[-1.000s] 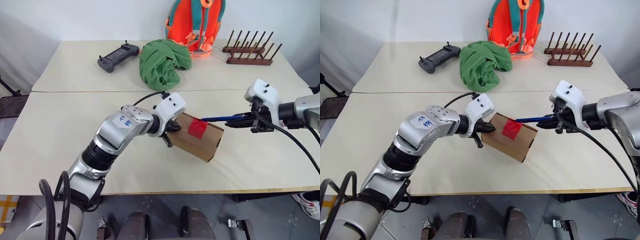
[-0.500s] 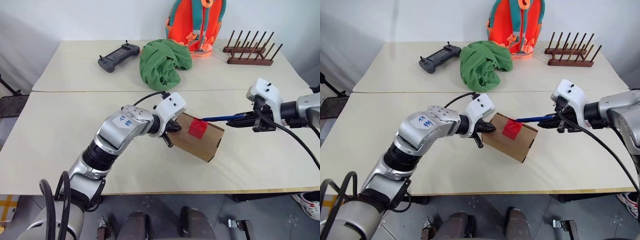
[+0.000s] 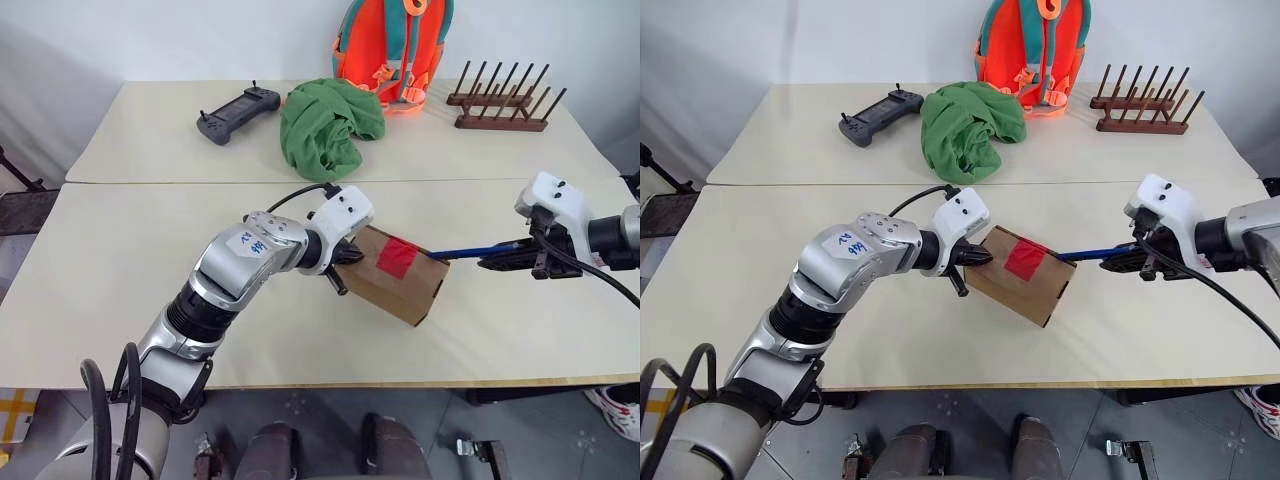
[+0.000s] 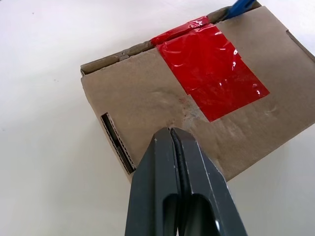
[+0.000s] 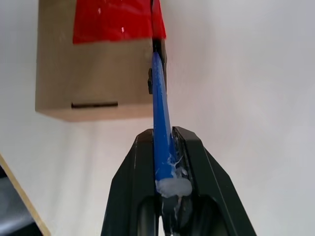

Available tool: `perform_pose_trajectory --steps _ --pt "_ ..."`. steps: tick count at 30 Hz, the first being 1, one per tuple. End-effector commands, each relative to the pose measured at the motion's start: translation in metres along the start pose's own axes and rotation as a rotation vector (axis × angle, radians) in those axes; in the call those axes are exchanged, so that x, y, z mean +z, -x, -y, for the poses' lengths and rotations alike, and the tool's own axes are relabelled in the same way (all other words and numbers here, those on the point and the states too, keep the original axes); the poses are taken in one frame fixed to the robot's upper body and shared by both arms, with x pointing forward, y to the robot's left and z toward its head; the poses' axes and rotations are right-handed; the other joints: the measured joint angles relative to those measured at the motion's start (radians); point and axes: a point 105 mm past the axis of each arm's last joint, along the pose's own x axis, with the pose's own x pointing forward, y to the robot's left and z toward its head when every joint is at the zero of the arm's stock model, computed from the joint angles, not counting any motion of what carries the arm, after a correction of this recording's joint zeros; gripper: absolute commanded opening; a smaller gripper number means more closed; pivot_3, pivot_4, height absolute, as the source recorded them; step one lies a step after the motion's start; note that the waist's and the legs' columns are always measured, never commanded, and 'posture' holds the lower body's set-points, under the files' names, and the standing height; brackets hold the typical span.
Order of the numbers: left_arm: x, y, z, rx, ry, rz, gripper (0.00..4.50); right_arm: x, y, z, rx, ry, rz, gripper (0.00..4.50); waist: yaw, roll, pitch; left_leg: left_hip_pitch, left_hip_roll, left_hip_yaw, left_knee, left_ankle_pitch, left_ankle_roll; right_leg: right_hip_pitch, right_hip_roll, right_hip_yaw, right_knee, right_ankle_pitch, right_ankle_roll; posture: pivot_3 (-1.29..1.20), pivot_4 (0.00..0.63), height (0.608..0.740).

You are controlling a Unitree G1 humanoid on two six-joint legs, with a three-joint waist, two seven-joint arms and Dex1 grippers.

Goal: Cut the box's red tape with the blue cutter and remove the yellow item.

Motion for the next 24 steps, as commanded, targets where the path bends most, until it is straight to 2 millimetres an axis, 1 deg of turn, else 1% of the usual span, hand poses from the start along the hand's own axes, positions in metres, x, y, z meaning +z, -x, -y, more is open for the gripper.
perform_pose_trajectory --steps 1,6,10,13,17,20,22,23,24 --pt "-0.01 -0.003 -0.003 0.017 0.02 -0.036 0.03 0.009 0.017 0.004 -0.05 0.045 0.019 0.16 0.0 0.0 0.0 0.0 0.0 0.0 0.0 0.0 0.0 0.0 0.0 0.0 0.0 0.0 0.0 0.0 0.15 0.74" --pt "-0.009 -0.004 -0.004 0.018 0.02 -0.034 0.03 0.013 0.026 0.01 -0.096 0.032 0.049 0.16 0.001 0.0 0.0 0.0 0.0 0.0 0.0 0.0 0.0 0.0 0.0 0.0 0.0 0.0 0.0 0.0 0.15 0.74" --pt "-0.009 -0.004 -0.006 0.024 0.02 -0.031 0.03 0.025 0.05 0.014 -0.151 -0.014 0.148 0.16 0.001 0.0 0.0 0.0 0.0 0.0 0.0 0.0 0.0 0.0 0.0 0.0 0.0 0.0 0.0 0.0 0.15 0.74" --pt "-0.009 -0.005 -0.007 0.023 0.017 -0.032 0.03 0.026 0.068 0.013 -0.183 -0.047 0.21 0.16 0.003 0.0 0.0 0.0 0.0 0.0 0.0 0.0 0.0 0.0 0.0 0.0 0.0 0.0 0.0 0.0 0.15 0.74" --pt "-0.008 -0.006 -0.007 0.014 0.008 -0.031 0.03 0.021 0.082 0.014 -0.216 -0.079 0.263 0.16 0.002 0.0 0.0 0.0 0.0 0.0 0.0 0.0 0.0 0.001 0.0 0.0 0.0 0.0 0.0 0.0 0.15 0.74" --pt "-0.005 -0.008 -0.007 -0.001 -0.008 -0.028 0.03 0.014 0.09 0.02 -0.261 -0.136 0.338 0.16 0.002 0.0 0.0 0.001 0.0 0.0 0.0 0.0 0.0 0.001 0.0 0.001 0.001 0.0 0.0 0.0 0.15 0.74" --pt "-0.004 -0.009 -0.006 -0.01 -0.013 -0.026 0.03 0.008 0.089 0.027 -0.298 -0.171 0.373 0.16 0.003 0.0 0.0 0.001 0.0 0.0 0.001 0.0 0.0 0.001 0.0 0.001 0.001 0.0 0.0 0.0 0.15 0.74" --pt "-0.002 -0.01 -0.005 -0.017 -0.019 -0.024 0.03 0.0 0.084 0.033 -0.316 -0.197 0.413 0.16 0.003 0.0 0.0 0.001 0.0 0.0 0.001 0.0 0.0 0.001 0.0 0.001 0.001 0.0 0.0 0.0 0.15 0.74" --pt "0.0 -0.011 -0.004 -0.023 -0.029 -0.02 0.03 -0.013 0.075 0.041 -0.341 -0.236 0.439 0.16 0.003 -0.002 -0.001 0.001 0.0 0.0 0.001 0.0 0.0 0.001 0.0 0.001 0.001 0.001 0.0 0.0 0.15 0.74"
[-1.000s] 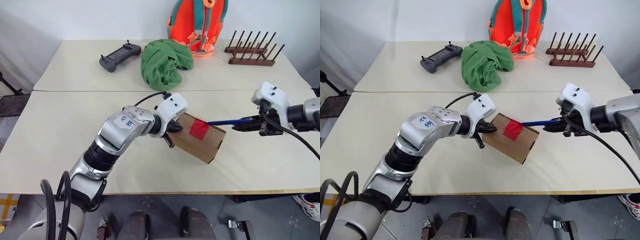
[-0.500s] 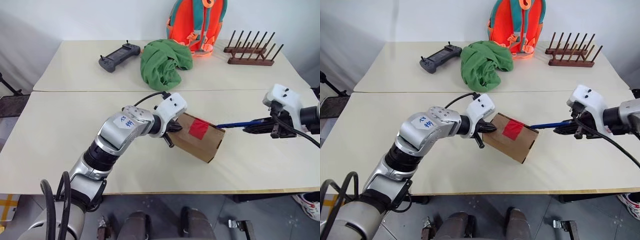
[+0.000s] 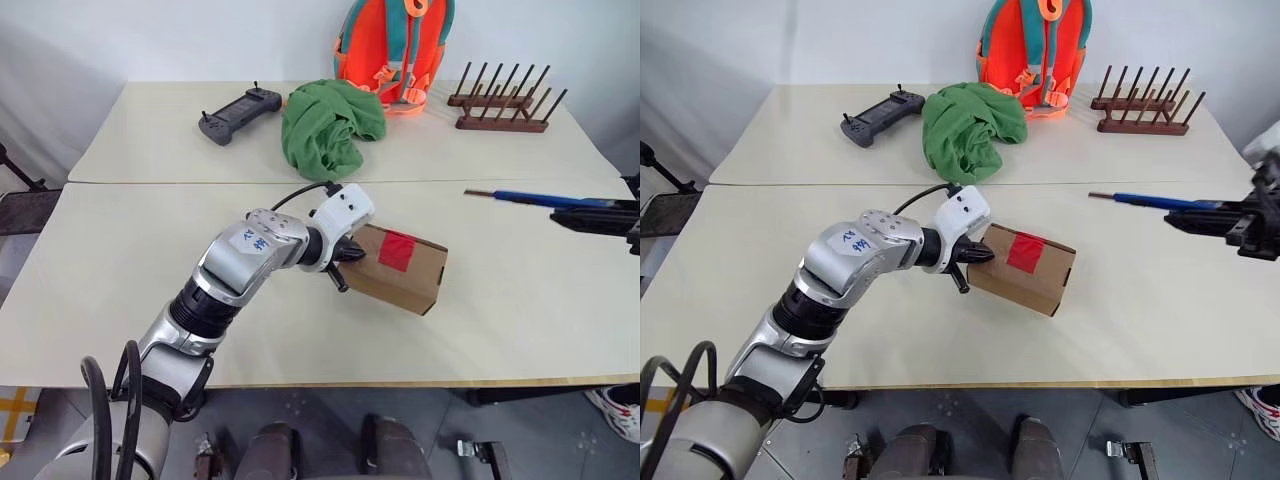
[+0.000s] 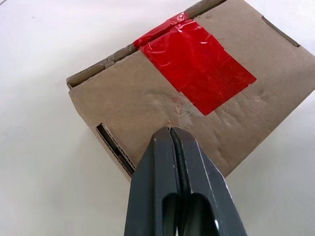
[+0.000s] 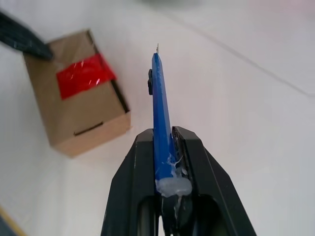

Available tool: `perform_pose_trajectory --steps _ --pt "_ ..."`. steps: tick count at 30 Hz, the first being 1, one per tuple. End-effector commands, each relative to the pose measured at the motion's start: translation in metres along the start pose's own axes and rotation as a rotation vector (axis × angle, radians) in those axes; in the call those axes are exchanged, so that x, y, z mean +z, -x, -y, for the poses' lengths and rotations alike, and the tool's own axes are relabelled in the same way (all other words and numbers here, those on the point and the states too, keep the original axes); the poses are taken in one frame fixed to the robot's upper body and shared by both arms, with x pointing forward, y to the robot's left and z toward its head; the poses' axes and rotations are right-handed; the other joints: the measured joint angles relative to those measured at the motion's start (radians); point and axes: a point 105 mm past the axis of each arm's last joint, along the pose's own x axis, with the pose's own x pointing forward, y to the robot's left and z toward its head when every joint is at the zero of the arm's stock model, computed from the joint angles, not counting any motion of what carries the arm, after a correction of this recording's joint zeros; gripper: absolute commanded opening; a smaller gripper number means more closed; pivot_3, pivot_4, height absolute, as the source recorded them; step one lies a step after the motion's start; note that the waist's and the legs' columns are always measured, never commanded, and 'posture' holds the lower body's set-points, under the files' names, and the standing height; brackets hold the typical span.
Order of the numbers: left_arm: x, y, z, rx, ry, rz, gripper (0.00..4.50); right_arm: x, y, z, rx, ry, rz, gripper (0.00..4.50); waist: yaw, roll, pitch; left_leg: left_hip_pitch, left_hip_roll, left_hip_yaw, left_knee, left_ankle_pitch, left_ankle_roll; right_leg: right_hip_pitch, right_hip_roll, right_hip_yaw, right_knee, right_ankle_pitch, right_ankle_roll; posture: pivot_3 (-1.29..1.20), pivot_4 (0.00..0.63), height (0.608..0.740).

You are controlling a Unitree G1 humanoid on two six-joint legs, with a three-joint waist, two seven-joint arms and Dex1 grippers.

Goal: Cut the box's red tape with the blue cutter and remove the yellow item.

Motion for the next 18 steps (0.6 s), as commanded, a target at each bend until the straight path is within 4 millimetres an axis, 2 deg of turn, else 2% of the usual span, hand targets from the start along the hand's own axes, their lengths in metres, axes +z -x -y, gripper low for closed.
perform_pose_trajectory --steps 1,7,13,15,18 --pt "-0.002 -0.006 0.0 -0.007 -0.02 -0.028 0.03 -0.032 -0.012 0.022 -0.098 -0.091 0.111 0.16 0.0 -0.007 -0.004 0.0 0.0 0.0 0.0 0.0 0.0 0.0 0.0 0.0 0.0 0.0 0.0 0.0 0.15 0.74" --pt "0.002 -0.005 -0.001 -0.012 -0.039 -0.02 0.03 -0.095 -0.048 0.034 -0.186 -0.296 0.139 0.16 -0.003 -0.005 -0.005 0.0 -0.001 0.001 0.0 0.001 0.0 0.0 0.0 0.0 0.0 0.0 0.001 0.0 0.15 0.74" --pt "0.006 0.003 -0.003 -0.008 -0.035 0.009 0.03 -0.121 -0.054 0.049 -0.264 -0.397 0.139 0.16 -0.005 -0.004 -0.004 0.0 -0.001 0.002 -0.001 0.001 0.0 0.0 0.0 0.0 0.0 0.0 0.001 0.0 0.15 0.74" --pt "0.008 0.009 -0.006 -0.009 -0.032 0.025 0.0 -0.124 -0.051 0.052 -0.278 -0.427 0.132 0.87 -0.005 -0.004 -0.004 0.0 -0.001 0.002 -0.001 0.001 0.0 0.0 0.0 -0.001 0.0 0.0 0.001 0.0 0.15 0.74" --pt "0.012 0.02 -0.008 -0.027 -0.023 0.057 0.0 -0.122 -0.043 0.054 -0.287 -0.407 0.119 1.67 -0.006 -0.004 -0.004 0.0 -0.001 0.002 -0.001 0.001 0.0 0.0 0.0 -0.001 0.0 0.0 0.001 0.0 0.15 0.74"
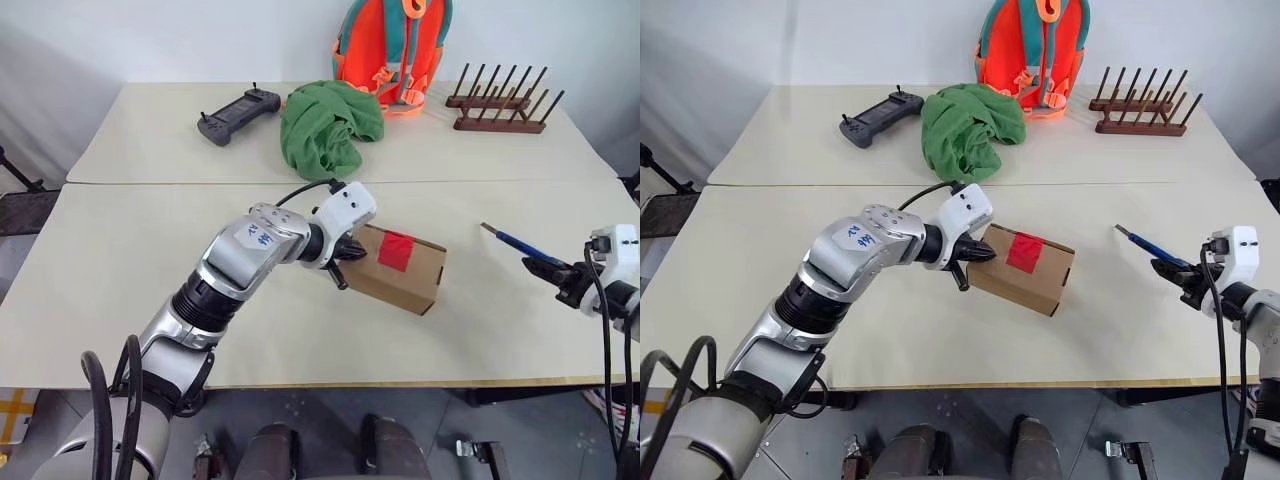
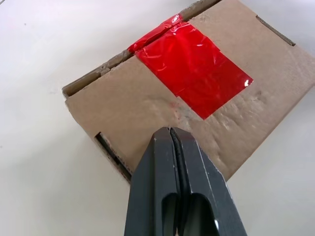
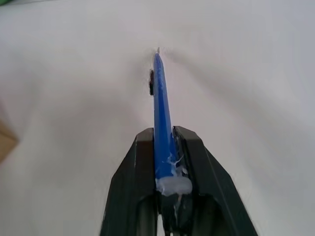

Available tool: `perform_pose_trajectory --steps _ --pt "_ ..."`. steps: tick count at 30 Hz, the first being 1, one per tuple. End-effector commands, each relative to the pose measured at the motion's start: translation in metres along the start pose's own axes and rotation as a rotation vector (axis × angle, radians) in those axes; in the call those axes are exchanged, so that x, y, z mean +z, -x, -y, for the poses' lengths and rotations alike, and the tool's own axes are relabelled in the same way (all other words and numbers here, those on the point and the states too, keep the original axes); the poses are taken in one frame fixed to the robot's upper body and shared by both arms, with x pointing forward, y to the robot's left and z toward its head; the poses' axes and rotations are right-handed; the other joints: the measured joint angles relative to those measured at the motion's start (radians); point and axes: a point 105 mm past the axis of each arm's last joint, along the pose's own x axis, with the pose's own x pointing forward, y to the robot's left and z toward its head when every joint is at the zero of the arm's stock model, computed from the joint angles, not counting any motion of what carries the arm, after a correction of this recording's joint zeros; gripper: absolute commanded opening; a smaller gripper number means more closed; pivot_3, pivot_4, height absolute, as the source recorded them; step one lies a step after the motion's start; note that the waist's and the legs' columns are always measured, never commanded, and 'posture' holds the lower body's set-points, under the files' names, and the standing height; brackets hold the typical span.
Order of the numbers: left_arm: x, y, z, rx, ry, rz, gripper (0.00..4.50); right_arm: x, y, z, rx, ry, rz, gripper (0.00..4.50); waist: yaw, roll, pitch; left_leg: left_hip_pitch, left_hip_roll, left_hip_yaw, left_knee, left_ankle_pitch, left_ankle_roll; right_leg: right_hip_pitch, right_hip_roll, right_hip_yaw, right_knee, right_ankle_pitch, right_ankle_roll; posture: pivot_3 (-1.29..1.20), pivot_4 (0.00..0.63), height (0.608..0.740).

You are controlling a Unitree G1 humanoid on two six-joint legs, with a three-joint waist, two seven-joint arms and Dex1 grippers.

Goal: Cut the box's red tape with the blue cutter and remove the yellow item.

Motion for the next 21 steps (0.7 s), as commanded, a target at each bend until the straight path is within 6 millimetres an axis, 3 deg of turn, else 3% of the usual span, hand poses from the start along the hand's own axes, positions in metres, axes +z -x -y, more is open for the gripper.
perform_pose_trajectory --steps 1,6,8,10,12,15,21 --pt "0.013 0.018 0.0 -0.03 -0.008 0.073 0.0 0.021 0.015 0.004 -0.017 0.046 0.047 2.07 0.0 0.0 0.0 0.0 0.0 0.0 0.0 0.0 0.0 0.0 0.0 0.0 0.0 0.0 0.0 0.0 0.15 0.74" --pt "0.012 0.036 0.001 -0.089 0.009 0.081 0.0 0.029 0.022 0.003 -0.024 0.128 0.018 3.77 0.001 0.001 0.0 0.0 0.0 0.0 0.0 0.0 0.0 0.0 0.0 0.0 0.0 0.0 0.0 0.0 0.15 0.74" --pt "0.005 0.051 0.004 -0.148 0.034 0.056 0.0 0.041 0.022 -0.009 0.005 0.224 -0.004 4.46 -0.001 0.002 0.001 -0.001 0.0 0.0 0.0 0.0 0.0 -0.001 0.0 0.0 0.0 0.0 0.0 0.0 0.15 0.74" --pt "-0.009 0.068 0.014 -0.239 0.062 0.003 0.0 0.058 0.01 -0.042 0.099 0.4 -0.03 4.49 -0.011 0.003 0.002 0.0 0.0 0.0 -0.001 0.0 0.0 -0.001 0.0 0.001 0.0 0.0 0.0 0.0 0.15 0.74" --pt "-0.02 0.078 0.029 -0.33 0.106 -0.045 0.0 0.062 -0.006 -0.065 0.187 0.521 -0.07 4.49 -0.026 0.003 0.002 0.001 0.001 -0.002 -0.002 0.0 0.0 -0.003 0.001 0.004 0.001 0.0 0.0 0.0 0.15 0.74" --pt "-0.03 0.08 0.044 -0.393 0.133 -0.069 0.0 0.062 -0.029 -0.069 0.22 0.52 -0.091 3.88 -0.028 0.002 0.003 0.002 0.001 -0.003 -0.002 0.0 0.0 -0.002 0.001 0.004 0.001 0.0 0.0 0.0 0.15 0.74" --pt "-0.048 0.069 0.064 -0.416 0.159 -0.127 0.0 0.065 -0.068 -0.077 0.236 0.582 -0.117 1.89 -0.003 0.001 0.003 -0.002 0.0 -0.003 0.0 0.0 0.0 -0.003 0.0 0.003 -0.002 0.0 0.0 0.0 0.15 0.74"
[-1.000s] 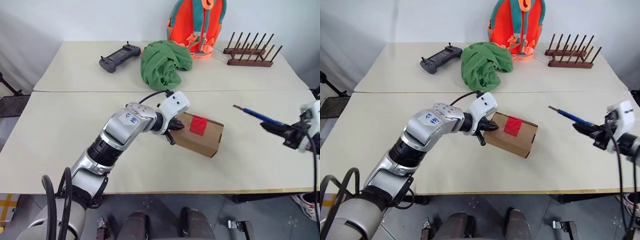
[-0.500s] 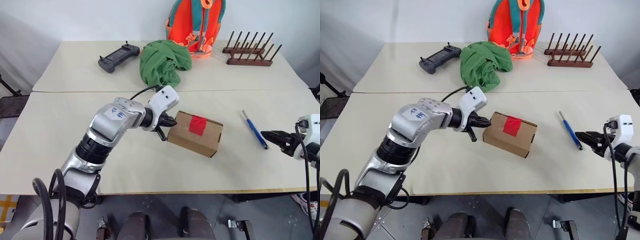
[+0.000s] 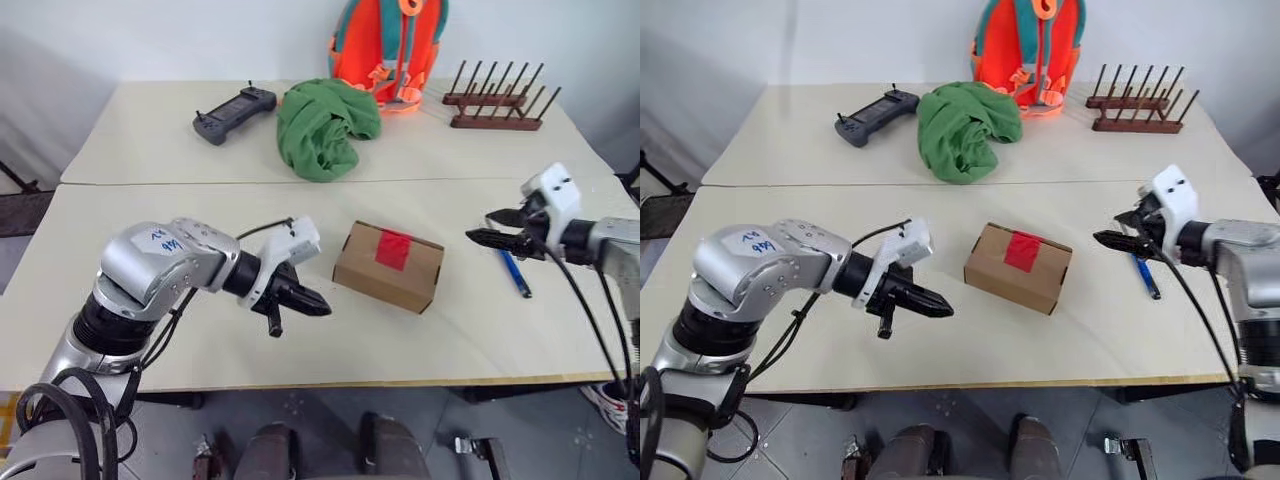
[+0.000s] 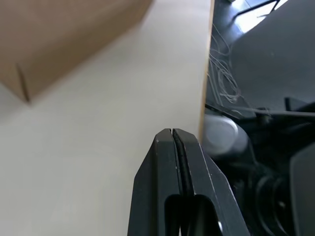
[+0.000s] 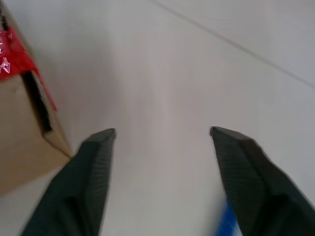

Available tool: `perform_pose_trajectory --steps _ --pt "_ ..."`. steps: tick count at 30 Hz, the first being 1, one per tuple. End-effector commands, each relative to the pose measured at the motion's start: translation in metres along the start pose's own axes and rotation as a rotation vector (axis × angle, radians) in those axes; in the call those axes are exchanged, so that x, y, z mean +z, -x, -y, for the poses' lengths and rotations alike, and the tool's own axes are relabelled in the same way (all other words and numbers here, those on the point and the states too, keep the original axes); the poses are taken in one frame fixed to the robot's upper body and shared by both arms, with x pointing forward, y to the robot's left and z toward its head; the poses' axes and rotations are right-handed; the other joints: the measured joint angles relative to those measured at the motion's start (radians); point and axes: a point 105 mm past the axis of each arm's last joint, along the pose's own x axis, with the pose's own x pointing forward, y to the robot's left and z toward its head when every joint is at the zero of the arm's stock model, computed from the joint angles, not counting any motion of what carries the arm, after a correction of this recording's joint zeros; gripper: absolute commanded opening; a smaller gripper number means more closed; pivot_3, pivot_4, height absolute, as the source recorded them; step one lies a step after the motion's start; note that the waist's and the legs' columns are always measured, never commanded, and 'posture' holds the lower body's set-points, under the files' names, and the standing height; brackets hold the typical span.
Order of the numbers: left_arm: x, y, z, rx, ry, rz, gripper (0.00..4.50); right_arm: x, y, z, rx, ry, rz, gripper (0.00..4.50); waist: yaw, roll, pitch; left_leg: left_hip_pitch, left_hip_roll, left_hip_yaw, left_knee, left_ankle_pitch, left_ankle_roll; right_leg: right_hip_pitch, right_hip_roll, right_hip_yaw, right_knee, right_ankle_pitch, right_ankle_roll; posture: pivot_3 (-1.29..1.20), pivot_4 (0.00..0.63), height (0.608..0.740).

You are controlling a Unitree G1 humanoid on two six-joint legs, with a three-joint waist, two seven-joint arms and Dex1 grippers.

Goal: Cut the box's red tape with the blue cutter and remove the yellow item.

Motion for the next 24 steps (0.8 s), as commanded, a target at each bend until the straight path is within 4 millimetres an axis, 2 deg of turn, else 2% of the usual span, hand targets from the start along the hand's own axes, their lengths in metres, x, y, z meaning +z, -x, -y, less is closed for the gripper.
perform_pose_trajectory --steps 1,5,6,8,11,14,18,24 --pt "-0.002 -0.013 0.004 0.023 -0.016 0.007 0.0 0.011 -0.012 0.011 -0.033 0.075 -0.004 1.53 0.0 0.0 0.0 0.0 0.0 0.0 0.0 0.0 0.0 0.0 0.0 0.0 0.0 0.0 0.0 0.0 0.15 0.74" --pt "-0.008 -0.039 -0.016 0.146 0.024 0.053 0.0 0.013 -0.038 0.013 -0.032 0.102 -0.027 0.12 -0.002 0.0 0.0 0.0 0.0 0.0 -0.001 0.0 0.0 0.0 0.0 -0.001 0.0 0.0 0.0 0.0 0.15 0.74" --pt "-0.008 -0.043 -0.019 0.165 0.031 0.066 0.0 0.014 -0.044 0.013 -0.032 0.103 -0.024 0.05 -0.002 0.0 0.0 0.0 0.0 0.001 -0.001 0.0 0.0 0.0 0.0 -0.002 0.0 0.0 0.0 0.0 0.15 0.74" --pt "-0.001 -0.05 -0.026 0.218 0.045 0.103 0.0 0.015 -0.053 0.008 0.003 0.104 -0.03 0.05 -0.001 0.0 0.0 -0.001 0.0 0.001 -0.001 0.0 0.0 0.0 0.0 -0.002 0.0 0.0 0.0 0.0 0.15 0.74" --pt "0.008 -0.053 -0.039 0.303 0.063 0.151 0.0 0.012 -0.056 -0.005 0.107 0.145 -0.062 0.05 0.0 0.0 0.0 -0.001 0.0 0.001 -0.001 0.0 0.0 0.0 0.0 -0.002 0.0 0.0 0.0 0.0 0.15 0.74" --pt "0.014 -0.051 -0.05 0.366 0.074 0.176 0.0 0.012 -0.05 -0.025 0.248 0.178 -0.066 0.05 -0.001 0.0 0.0 -0.001 0.0 0.001 -0.001 0.0 0.0 0.0 0.0 -0.003 0.0 0.0 0.001 0.0 0.15 0.74" --pt "0.019 -0.044 -0.056 0.385 0.076 0.19 0.0 0.015 -0.037 -0.052 0.372 0.174 -0.053 0.05 -0.001 0.0 0.0 -0.001 0.0 0.001 -0.002 0.0 -0.001 0.0 0.0 -0.003 0.001 0.0 0.001 0.0 0.15 0.74" --pt "0.02 -0.031 -0.07 0.426 0.05 0.164 0.0 0.01 -0.028 -0.086 0.432 0.179 -0.067 0.05 0.001 0.0 0.0 0.0 0.0 0.001 -0.001 0.0 -0.001 0.0 0.0 -0.003 0.001 0.0 0.001 0.0 0.15 0.74"
